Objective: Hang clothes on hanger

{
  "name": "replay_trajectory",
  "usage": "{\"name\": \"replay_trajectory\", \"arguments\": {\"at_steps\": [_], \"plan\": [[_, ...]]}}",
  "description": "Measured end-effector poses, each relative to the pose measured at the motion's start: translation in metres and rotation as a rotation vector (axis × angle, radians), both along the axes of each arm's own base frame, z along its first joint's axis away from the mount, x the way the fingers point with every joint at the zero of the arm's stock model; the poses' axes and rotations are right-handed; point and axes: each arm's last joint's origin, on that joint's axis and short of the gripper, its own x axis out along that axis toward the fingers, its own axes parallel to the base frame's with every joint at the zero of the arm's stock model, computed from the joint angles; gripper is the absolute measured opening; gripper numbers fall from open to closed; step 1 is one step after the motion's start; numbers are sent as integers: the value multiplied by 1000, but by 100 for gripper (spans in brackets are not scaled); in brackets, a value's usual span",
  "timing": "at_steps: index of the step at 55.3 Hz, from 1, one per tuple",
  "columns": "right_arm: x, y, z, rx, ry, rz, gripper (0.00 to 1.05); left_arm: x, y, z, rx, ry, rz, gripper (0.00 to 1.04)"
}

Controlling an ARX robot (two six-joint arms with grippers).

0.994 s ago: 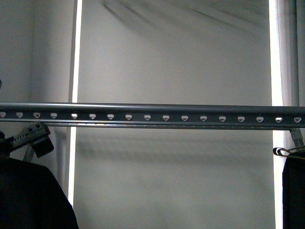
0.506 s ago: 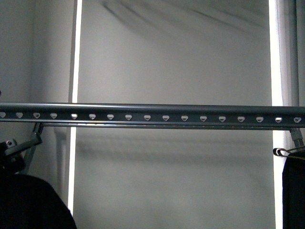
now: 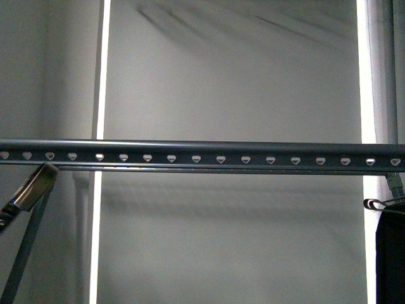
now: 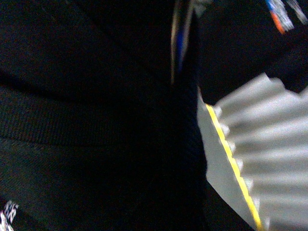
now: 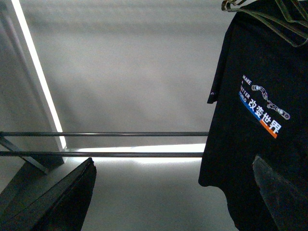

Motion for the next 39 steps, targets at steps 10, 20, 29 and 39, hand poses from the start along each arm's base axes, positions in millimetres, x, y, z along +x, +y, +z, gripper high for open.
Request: {"name": "replay_trajectory", "arguments": {"at_steps": [10, 20, 29, 39], "plan": [[0, 0, 0, 0, 0, 0, 97, -22, 9, 17, 397, -214, -372, 4], [0, 0, 0, 0, 0, 0, 97, 21, 3, 41, 942, -826, -547, 5], [0, 0, 0, 0, 0, 0, 97, 53, -20, 73, 1261, -1292, -686, 5], [0, 0, 0, 0, 0, 0, 97, 76, -50, 87, 1429, -1560, -902, 4]]}}
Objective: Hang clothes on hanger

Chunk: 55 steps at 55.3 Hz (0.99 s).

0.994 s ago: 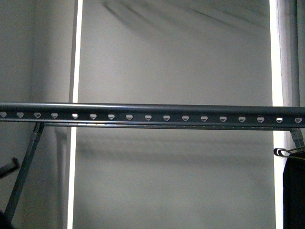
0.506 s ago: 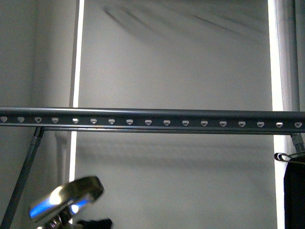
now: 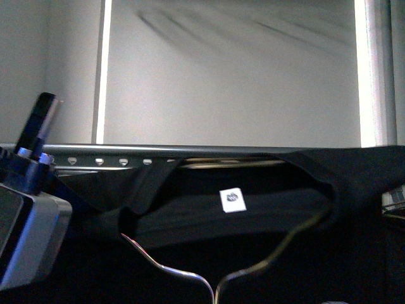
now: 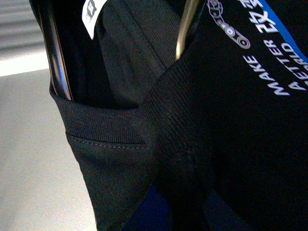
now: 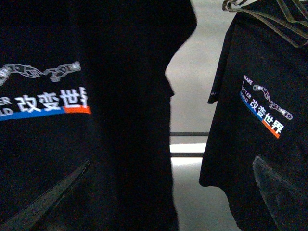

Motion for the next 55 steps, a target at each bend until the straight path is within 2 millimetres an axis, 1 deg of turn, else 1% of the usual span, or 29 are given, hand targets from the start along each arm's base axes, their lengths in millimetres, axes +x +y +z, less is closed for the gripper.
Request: {"name": "replay_trajectory", "arguments": {"at_steps": [8, 17, 51, 55], "plan": [[0, 0, 0, 0, 0, 0, 97, 10, -13, -1, 42, -14, -43, 4], [0, 0, 0, 0, 0, 0, 97, 16, -21, -2, 56, -16, -47, 4], [0, 0, 0, 0, 0, 1, 97, 18, -23, -1, 61, -31, -40, 4], [4, -1, 3, -99, 13, 145, 97, 18, -23, -1, 61, -31, -40, 4]]}}
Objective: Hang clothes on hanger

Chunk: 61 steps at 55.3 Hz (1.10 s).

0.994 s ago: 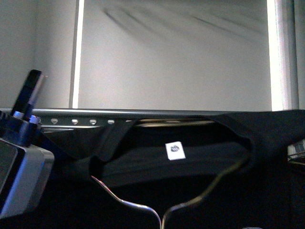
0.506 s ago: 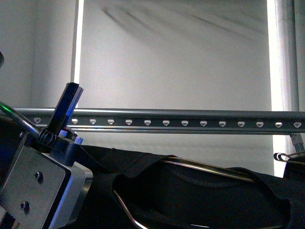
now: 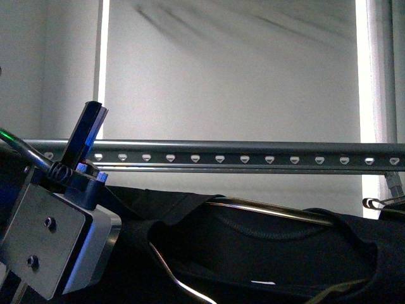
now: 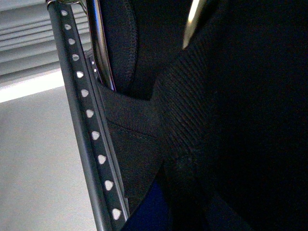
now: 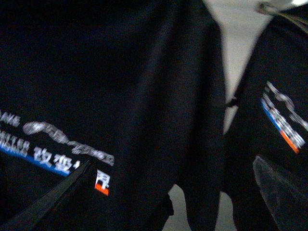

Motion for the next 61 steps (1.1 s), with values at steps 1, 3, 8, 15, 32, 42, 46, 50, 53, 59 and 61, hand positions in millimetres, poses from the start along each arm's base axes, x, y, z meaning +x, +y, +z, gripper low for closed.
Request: {"name": "replay_trajectory", "arguments": {"at_steps": [1, 3, 8, 15, 32, 42, 46, 50, 53, 59, 61], "plan": [[1, -1, 1, -21, -5, 21, 97, 0, 0, 0, 0, 0, 0, 4], [6, -2, 8, -79, -29, 74, 97, 0, 0, 0, 0, 0, 1, 4], [18, -5, 27, -252, -122, 95, 97, 0, -1, 0, 0, -1, -3, 4], [45, -2, 62, -568, -341, 47, 97, 0, -1, 0, -1, -1, -3, 4], [134, 33, 77, -1206, -513, 41, 97, 0, 0, 1, 3, -3, 9, 5], [151, 35, 74, -1236, -484, 35, 97, 1, 0, 0, 5, -4, 11, 5], [146, 34, 78, -1217, -492, 14, 97, 1, 0, 0, 5, -4, 10, 5], [135, 29, 84, -1194, -494, -9, 97, 0, 0, 0, 4, -4, 7, 5], [128, 26, 88, -1172, -483, -27, 97, 0, 0, 0, 4, -4, 7, 5], [99, 16, 99, -1064, -426, -38, 97, 0, 0, 0, 3, -4, 3, 5], [92, 15, 100, -1030, -408, -30, 97, 0, 0, 0, 3, -4, 3, 5]]}}
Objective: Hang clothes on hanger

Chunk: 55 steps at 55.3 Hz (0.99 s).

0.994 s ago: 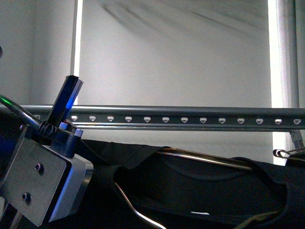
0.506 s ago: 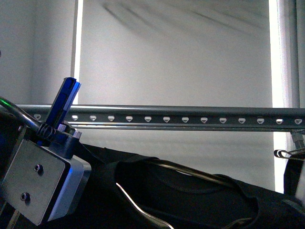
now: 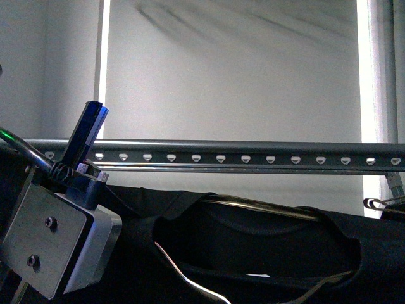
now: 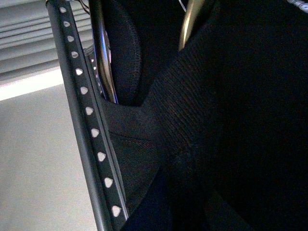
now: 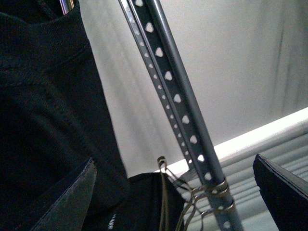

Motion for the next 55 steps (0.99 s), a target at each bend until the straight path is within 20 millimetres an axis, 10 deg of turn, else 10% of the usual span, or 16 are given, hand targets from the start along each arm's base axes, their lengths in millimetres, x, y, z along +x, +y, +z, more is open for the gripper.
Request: {"name": "replay_trajectory", "arguments": {"at_steps": [16, 38, 55], "plan": [[-27, 10, -16, 84, 69, 62, 97, 0, -1, 0, -2, 0, -7, 5], [61, 35, -28, -168, -13, 21, 97, 0, 0, 0, 0, 0, 0, 5], [81, 42, -19, -216, -5, 26, 55, 0, 0, 0, 0, 0, 2, 5]]}}
